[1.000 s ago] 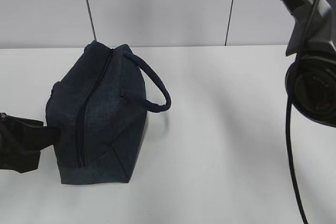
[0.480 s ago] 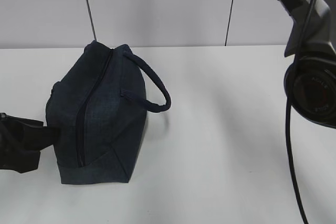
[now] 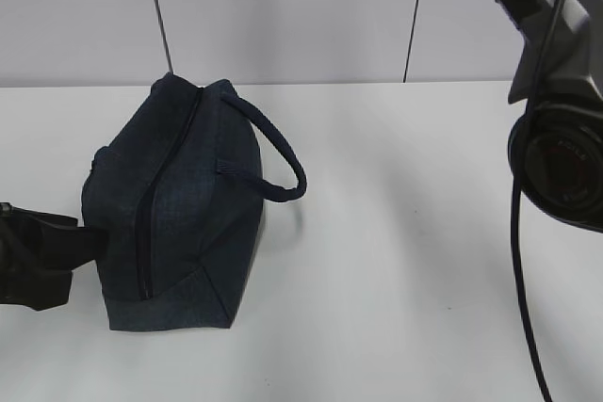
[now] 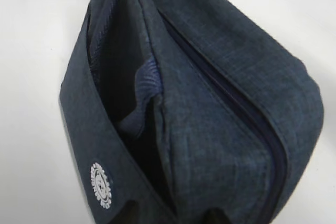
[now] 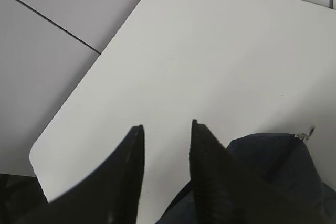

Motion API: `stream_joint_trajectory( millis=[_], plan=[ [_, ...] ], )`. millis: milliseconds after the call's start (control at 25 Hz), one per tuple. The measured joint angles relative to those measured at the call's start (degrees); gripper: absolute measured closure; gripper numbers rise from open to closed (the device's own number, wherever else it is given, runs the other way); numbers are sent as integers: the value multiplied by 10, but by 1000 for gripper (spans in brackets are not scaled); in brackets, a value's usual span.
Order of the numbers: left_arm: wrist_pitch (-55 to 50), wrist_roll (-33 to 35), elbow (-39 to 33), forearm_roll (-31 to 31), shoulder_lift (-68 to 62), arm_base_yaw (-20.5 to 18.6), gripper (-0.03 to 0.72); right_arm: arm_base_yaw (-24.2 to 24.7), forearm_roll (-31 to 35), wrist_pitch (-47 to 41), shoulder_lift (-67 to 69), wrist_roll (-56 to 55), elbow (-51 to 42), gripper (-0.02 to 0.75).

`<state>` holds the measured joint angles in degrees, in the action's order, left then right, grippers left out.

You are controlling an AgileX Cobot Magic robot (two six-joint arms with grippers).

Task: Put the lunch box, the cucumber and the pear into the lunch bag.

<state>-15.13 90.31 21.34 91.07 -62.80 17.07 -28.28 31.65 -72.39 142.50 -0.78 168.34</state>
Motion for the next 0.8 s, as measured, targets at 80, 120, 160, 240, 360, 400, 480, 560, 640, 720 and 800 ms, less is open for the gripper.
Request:
stream_joint_trajectory(
  millis=[80,120,160,240,360,400,480,560,640,720,800],
  plan=[
    [0,0,0,0,0,0,447,0,4,0,0,-2,0,494],
    [0,0,0,0,0,0,447,0,5,0,0,-3,0,494],
    [0,0,0,0,0,0,447,0,6,0,0,-3,0,494],
    [0,0,0,0,0,0,447,0,7,0,-3,-3,-1,494],
    [0,0,0,0,0,0,447,0,8,0,-34,17,-78,494],
    [0,0,0,0,0,0,447,0,9,0,-49,28,-113,494],
    [0,0,0,0,0,0,447,0,9,1,-73,51,-199,494],
    [0,0,0,0,0,0,447,0,8,1,-88,71,-269,494],
    [0,0,0,0,0,0,447,0,5,12,-108,95,-331,494],
    [0,0,0,0,0,0,447,0,5,45,-133,120,-381,494],
    [0,0,0,0,0,0,447,0,5,85,-160,142,-426,494]
  ],
)
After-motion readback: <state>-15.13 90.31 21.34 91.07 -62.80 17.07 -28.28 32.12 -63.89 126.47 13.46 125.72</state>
